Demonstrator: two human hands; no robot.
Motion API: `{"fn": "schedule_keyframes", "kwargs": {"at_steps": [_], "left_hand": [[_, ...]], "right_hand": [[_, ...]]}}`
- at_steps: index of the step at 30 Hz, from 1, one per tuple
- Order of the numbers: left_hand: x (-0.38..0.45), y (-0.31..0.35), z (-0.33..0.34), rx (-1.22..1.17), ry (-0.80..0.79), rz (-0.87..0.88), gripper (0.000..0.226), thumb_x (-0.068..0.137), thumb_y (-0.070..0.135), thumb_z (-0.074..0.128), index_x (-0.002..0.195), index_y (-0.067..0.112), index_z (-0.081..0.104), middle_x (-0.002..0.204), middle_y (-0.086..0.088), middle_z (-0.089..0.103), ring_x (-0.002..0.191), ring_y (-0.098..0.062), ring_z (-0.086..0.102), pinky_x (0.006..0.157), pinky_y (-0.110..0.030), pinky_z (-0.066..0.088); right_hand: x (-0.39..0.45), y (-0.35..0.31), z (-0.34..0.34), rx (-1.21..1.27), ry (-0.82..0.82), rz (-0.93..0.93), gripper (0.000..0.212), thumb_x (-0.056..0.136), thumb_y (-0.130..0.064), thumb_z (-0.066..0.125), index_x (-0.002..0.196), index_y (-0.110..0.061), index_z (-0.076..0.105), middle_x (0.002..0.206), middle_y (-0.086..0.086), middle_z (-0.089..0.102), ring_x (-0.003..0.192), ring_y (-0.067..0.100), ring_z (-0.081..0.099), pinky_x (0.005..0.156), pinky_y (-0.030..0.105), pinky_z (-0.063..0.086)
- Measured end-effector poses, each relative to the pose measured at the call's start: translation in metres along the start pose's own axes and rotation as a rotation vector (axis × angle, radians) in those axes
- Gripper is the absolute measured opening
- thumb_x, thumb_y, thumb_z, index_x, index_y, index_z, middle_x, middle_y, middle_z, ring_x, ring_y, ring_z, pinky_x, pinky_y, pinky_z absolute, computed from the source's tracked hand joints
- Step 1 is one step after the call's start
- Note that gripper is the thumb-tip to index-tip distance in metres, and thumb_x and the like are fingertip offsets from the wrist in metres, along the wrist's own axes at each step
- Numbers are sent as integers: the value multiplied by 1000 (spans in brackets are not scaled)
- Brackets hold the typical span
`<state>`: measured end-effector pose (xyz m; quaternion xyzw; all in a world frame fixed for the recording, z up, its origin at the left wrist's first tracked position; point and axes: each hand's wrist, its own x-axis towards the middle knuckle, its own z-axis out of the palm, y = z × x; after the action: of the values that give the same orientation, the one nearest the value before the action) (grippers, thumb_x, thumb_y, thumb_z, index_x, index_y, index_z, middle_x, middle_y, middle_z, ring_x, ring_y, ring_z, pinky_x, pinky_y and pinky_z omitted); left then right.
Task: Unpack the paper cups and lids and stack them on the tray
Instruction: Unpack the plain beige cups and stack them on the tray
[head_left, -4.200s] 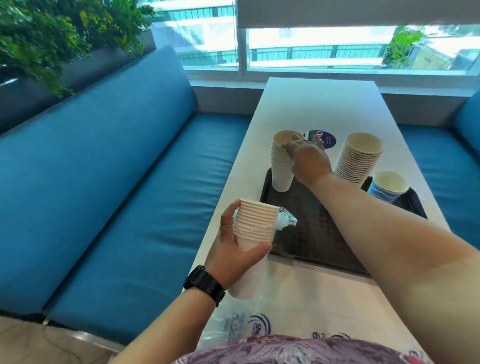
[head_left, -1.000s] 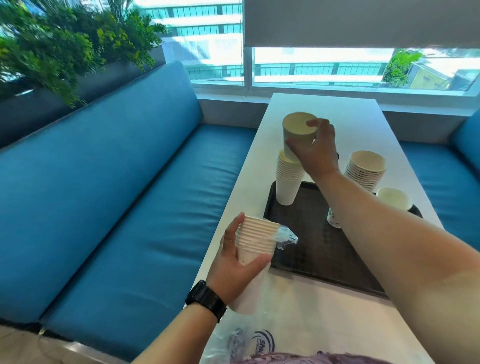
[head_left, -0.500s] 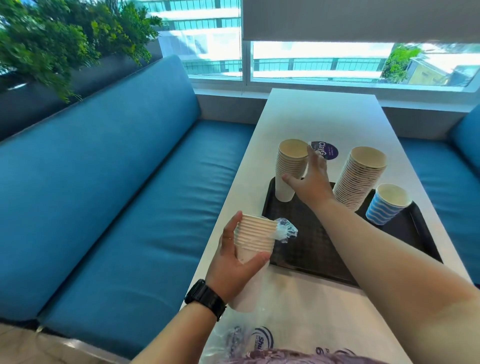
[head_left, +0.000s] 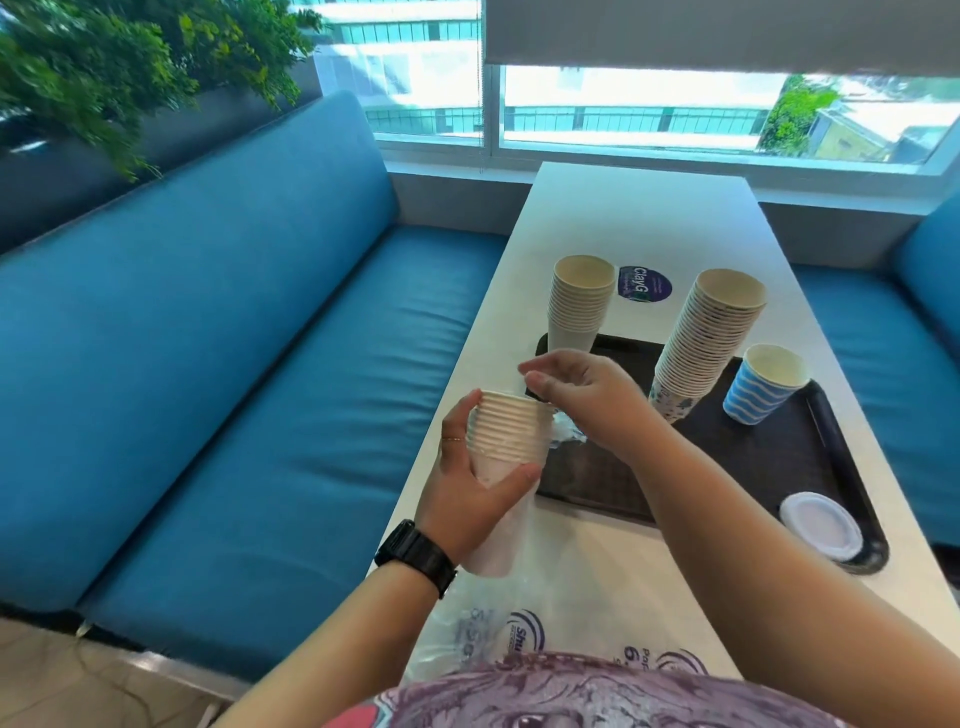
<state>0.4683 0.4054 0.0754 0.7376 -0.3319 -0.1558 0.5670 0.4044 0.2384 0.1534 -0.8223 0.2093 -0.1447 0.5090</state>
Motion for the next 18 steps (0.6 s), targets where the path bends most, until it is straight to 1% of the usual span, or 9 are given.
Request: {"fn": "schedule_keyframes", "kwargs": {"at_steps": [2,3,6,8,10,12,14,16,18], "left_hand": [[-1,2,0,-8,-2,0,86,63,58,75,126,72,17,128,23,48,106,-6,63,93,-40,55],[-2,3,0,-7,-2,-2,85,62,59,74,125,72,17,124,25,49,102,-3,63,90,-38,56],[-3,6,-1,-13,0,1,83,62,59,73,123,71,18,119,28,50,95,3,63,87,-35,57],[-3,7,-2,-28,5,14,83,63,56,74,126,67,21,121,26,49,98,-1,63,88,-39,57],[-3,8,-1,-27,5,28,83,64,54,75,127,64,23,125,23,49,102,-7,64,90,-43,56],[-3,8,0,-21,1,28,82,65,55,76,127,64,23,128,19,49,105,-10,63,91,-44,55],[-3,8,0,-11,-7,17,83,64,56,76,128,63,23,129,17,49,105,-12,64,90,-46,55],[-3,8,0,2,-12,17,84,65,56,75,131,60,23,128,15,50,104,-13,64,89,-46,56],[-3,8,0,8,-7,22,83,65,56,75,130,59,24,126,17,50,103,-11,64,88,-45,56]], "right_hand": [[-9,-1,3,24,-28,17,10,92,-33,63,99,-33,70,100,-16,70,95,-1,64,80,20,50],[-12,-1,4,47,-26,27,10,93,-33,62,98,-34,70,100,-15,71,96,1,63,81,24,52],[-19,4,7,138,-20,37,11,94,-24,61,95,-28,72,103,-10,72,101,12,65,93,36,51],[-21,9,6,178,-30,25,12,93,-15,62,95,-22,72,109,-7,71,106,15,64,100,40,49],[-23,13,3,190,-23,8,13,92,-11,63,91,-21,72,110,-6,71,107,16,64,102,43,48],[-23,16,0,188,-2,-4,15,91,-9,63,88,-21,71,109,-5,71,105,16,65,101,40,49],[-23,16,-1,170,11,-13,14,92,-7,62,88,-18,70,109,-4,71,103,12,65,99,32,49],[-23,16,-1,145,19,-33,15,92,-5,61,87,-17,69,109,-4,70,102,10,65,95,25,48],[-21,16,0,94,20,-62,20,92,-3,60,84,-19,68,110,-3,69,102,10,63,93,21,46]]}}
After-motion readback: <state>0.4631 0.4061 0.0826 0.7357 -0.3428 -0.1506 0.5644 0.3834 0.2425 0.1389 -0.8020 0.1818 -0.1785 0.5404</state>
